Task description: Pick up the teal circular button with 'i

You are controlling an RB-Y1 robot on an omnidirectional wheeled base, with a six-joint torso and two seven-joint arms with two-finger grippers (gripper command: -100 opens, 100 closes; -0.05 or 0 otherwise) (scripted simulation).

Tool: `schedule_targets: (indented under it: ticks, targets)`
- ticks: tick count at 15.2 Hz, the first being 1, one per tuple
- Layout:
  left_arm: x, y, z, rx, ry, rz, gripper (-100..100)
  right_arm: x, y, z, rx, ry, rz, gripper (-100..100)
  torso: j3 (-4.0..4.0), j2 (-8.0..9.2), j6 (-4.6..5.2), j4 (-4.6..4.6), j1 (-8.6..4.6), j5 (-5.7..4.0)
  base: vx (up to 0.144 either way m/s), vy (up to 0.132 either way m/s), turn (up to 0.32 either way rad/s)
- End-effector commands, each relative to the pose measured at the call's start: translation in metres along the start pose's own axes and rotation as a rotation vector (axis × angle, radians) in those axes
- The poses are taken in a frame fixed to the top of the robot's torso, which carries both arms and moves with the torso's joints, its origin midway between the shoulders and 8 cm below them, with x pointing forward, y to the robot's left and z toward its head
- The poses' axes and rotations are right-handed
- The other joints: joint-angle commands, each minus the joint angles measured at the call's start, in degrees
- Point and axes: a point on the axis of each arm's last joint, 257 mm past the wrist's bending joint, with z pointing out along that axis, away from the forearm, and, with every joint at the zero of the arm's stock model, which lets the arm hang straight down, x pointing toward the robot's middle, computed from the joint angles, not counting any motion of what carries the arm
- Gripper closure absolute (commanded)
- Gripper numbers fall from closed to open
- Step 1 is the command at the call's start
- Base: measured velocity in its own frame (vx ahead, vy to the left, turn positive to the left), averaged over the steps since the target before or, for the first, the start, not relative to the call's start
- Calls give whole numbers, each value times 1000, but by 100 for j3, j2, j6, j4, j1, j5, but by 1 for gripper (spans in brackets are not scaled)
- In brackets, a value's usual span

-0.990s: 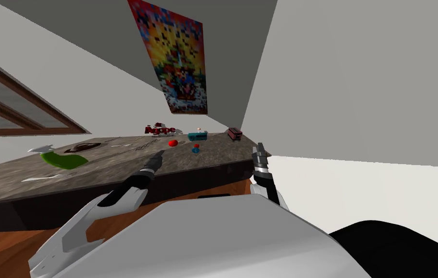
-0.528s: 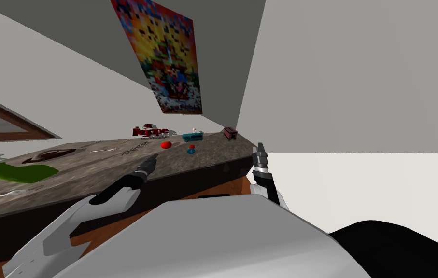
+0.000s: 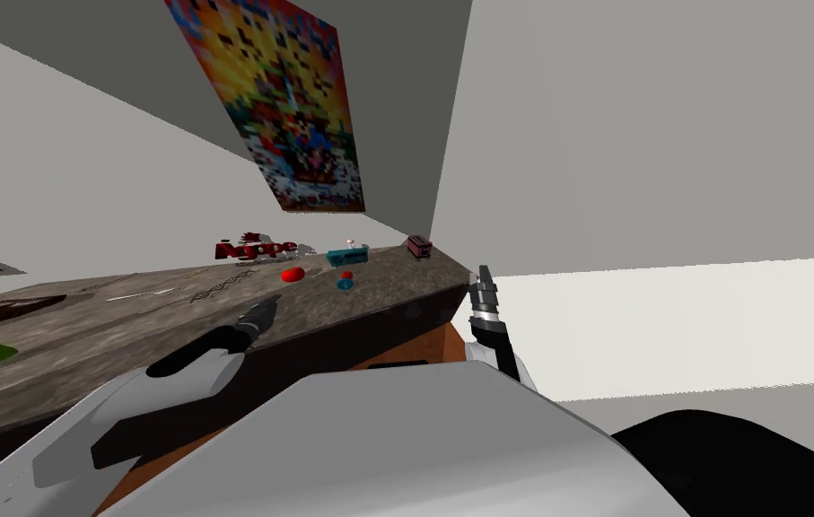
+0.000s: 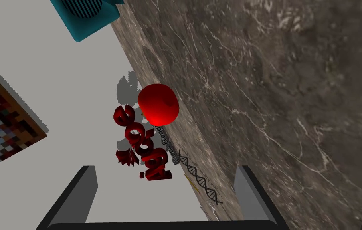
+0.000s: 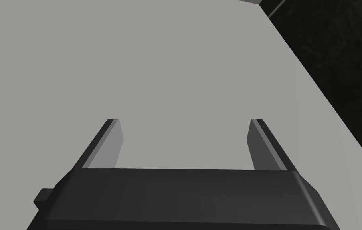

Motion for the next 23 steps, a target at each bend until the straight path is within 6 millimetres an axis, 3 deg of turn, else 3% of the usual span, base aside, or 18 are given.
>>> schedule_targets:
  ticks: [1,4,5,8,9,12,13,15,16,19,20,23]
  targets:
    - [-22,15,2,-62,-24,-17,-100,0,0,0,0,0,0,0,0,0,0,0,0,0,-2,-22,-229]
    - [-22,26,2,-104,-26,-17,-100,0,0,0,0,0,0,0,-1,-1,3,0,-1,0,-3,-13,-139]
    - [-43,37,2,-148,-49,-38,-100,0,0,0,0,0,0,0,-1,-1,1,0,1,0,0,-22,-251]
    - [-43,48,0,-192,-52,-39,-100,0,0,0,0,0,0,0,-2,-3,3,-1,-1,0,0,-10,-147]
    - [-63,58,-1,-233,-75,-63,-100,0,0,0,0,0,0,0,-1,-2,0,-1,1,0,1,-22,-242]
    - [-63,69,-4,-278,-77,-65,-100,0,0,0,0,0,0,0,-2,-4,3,-1,-1,0,2,-10,-143]
    - [-82,78,-6,-319,-101,-93,-100,0,0,0,0,0,0,0,-2,-3,-1,-1,1,0,6,-18,-229]
    - [-82,88,-10,-360,-103,-95,-100,0,0,0,0,0,0,0,-3,-5,8,-1,-1,-1,8,-11,-229]
    - [-100,96,-13,-395,-126,-127,-100,0,0,0,0,0,0,0,-3,-6,3,-1,0,0,9,-17,-315]
    - [-100,108,-18,-444,-128,-129,-100,0,0,0,0,0,0,0,-4,-6,1,-1,0,0,8,-8,-123]
    - [-117,117,-24,-488,-151,-165,-100,0,0,0,0,0,0,0,-3,-5,-1,-1,1,1,10,-15,-294]
    - [-116,125,-28,-523,-153,-167,-100,0,0,0,0,0,0,0,-4,-6,2,-1,1,0,8,-4,-144]
